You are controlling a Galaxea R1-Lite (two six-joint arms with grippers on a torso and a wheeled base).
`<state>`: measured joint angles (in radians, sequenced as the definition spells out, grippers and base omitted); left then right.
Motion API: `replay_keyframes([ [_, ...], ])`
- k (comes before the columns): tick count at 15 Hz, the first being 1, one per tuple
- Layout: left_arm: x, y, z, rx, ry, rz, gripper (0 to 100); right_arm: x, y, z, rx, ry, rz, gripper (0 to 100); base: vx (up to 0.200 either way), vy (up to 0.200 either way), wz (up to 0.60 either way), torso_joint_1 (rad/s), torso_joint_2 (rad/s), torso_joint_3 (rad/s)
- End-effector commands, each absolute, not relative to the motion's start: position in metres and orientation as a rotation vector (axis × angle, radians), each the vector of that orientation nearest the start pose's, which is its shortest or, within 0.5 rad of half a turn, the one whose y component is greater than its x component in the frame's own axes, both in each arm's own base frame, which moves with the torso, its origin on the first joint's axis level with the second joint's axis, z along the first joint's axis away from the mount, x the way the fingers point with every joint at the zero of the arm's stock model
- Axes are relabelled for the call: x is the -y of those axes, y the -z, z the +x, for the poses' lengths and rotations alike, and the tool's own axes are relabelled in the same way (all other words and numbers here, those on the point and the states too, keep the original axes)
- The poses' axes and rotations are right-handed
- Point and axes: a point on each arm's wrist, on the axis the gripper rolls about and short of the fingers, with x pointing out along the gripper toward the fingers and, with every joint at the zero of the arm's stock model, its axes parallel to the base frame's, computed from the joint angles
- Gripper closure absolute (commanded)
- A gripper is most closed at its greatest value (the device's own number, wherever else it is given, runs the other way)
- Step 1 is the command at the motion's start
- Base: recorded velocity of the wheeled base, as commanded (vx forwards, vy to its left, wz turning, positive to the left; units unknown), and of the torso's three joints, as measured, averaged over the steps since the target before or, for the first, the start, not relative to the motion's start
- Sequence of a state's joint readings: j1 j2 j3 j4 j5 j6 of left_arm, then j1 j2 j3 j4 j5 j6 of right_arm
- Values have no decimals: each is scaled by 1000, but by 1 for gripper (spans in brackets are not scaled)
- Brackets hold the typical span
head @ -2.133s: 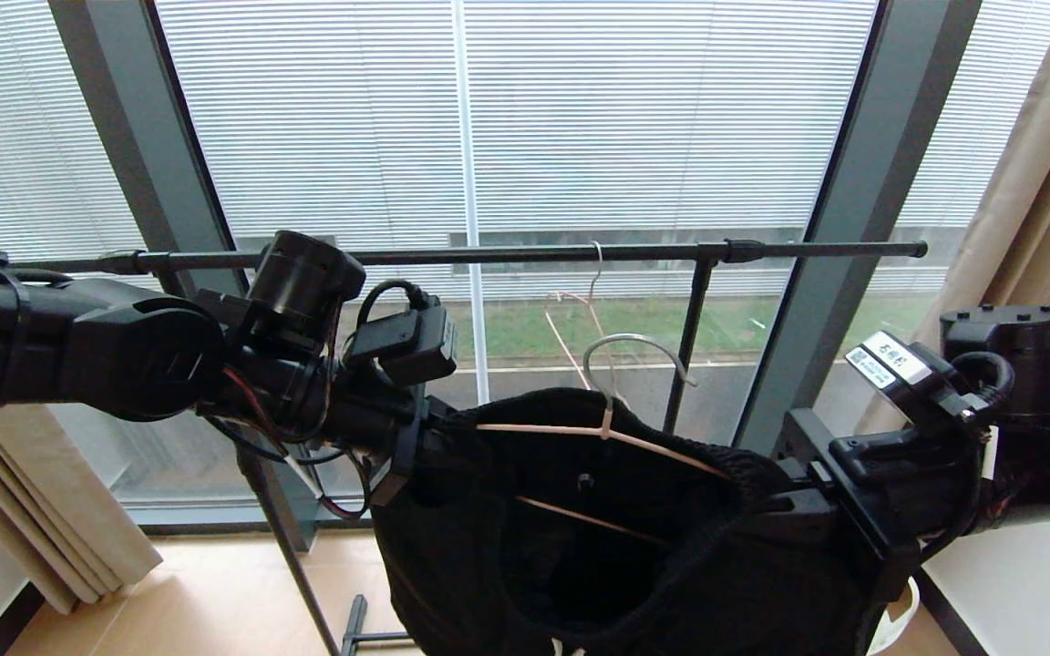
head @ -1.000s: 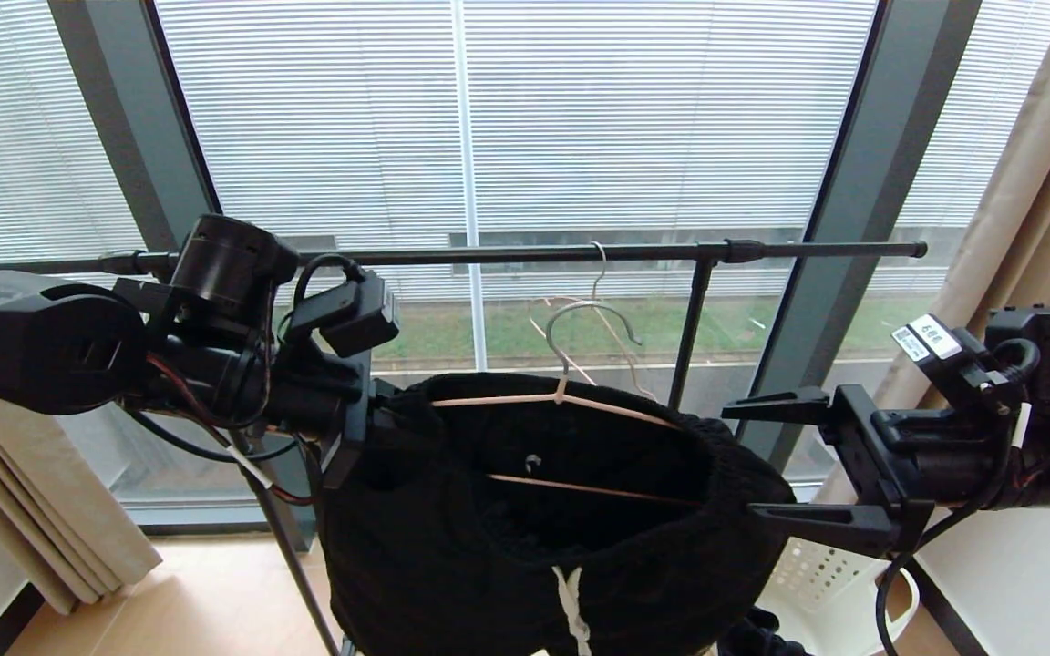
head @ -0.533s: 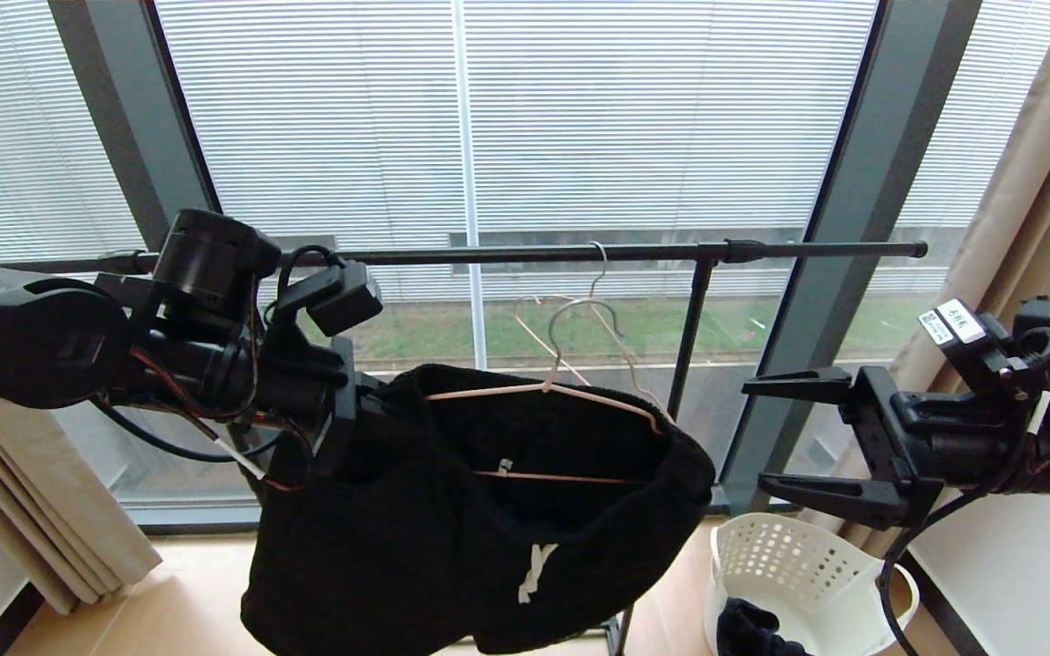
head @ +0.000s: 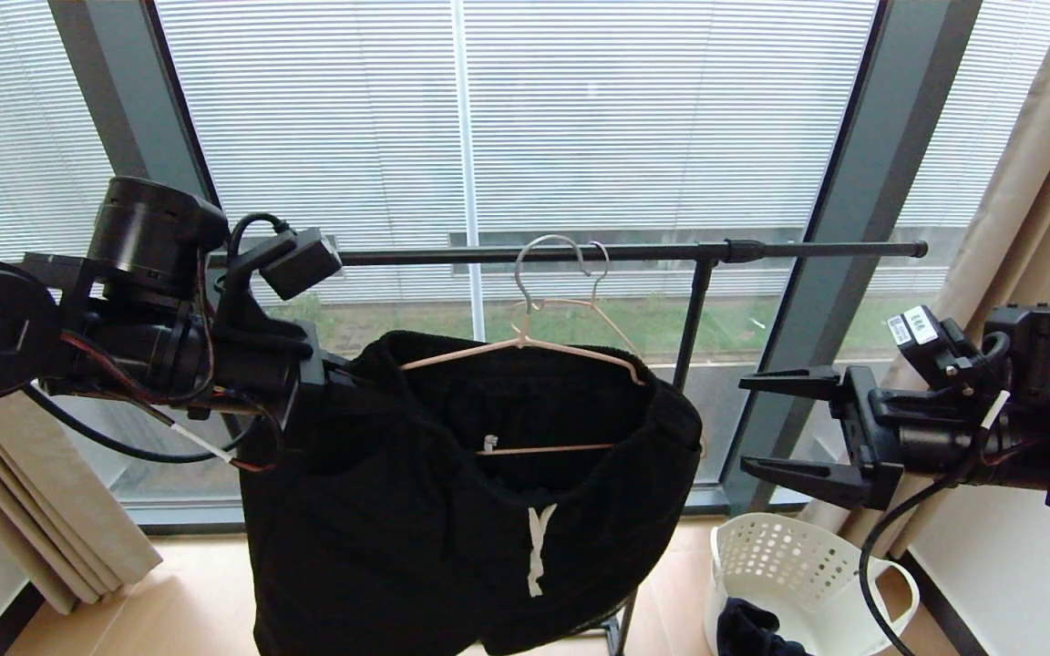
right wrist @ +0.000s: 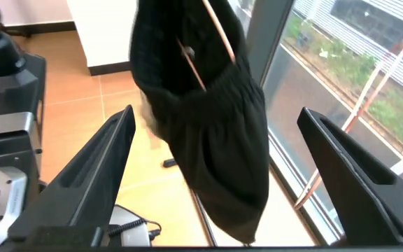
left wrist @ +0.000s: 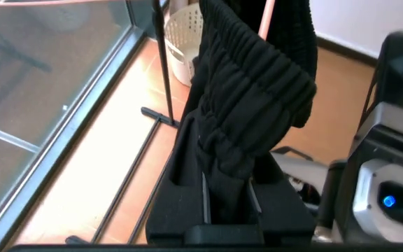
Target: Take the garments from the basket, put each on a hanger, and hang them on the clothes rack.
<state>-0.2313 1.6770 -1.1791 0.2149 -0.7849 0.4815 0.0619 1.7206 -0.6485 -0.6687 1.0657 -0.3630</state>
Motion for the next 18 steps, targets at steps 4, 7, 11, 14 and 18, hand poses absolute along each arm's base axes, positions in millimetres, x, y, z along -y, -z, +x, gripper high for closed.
replay_keyframes([
  [4,81,-234,270,-413,1110,228,100,-23,-96,312,-169,-1107,-109,0,0,0,0,0,0,0],
  [7,83,-237,266,-401,1122,234,100,-24,-89,314,-189,-1109,-96,0,0,0,0,0,0,0],
  [11,86,-243,261,-383,1134,238,100,-23,-74,317,-229,-1114,-70,0,0,0,0,0,0,0],
  [14,93,-248,254,-376,1157,225,100,-25,-71,315,-238,-1123,-65,0,0,0,0,0,0,0],
  [18,100,-255,247,-363,1179,210,100,-32,-70,306,-231,-1172,-76,0,0,0,0,0,0,0],
])
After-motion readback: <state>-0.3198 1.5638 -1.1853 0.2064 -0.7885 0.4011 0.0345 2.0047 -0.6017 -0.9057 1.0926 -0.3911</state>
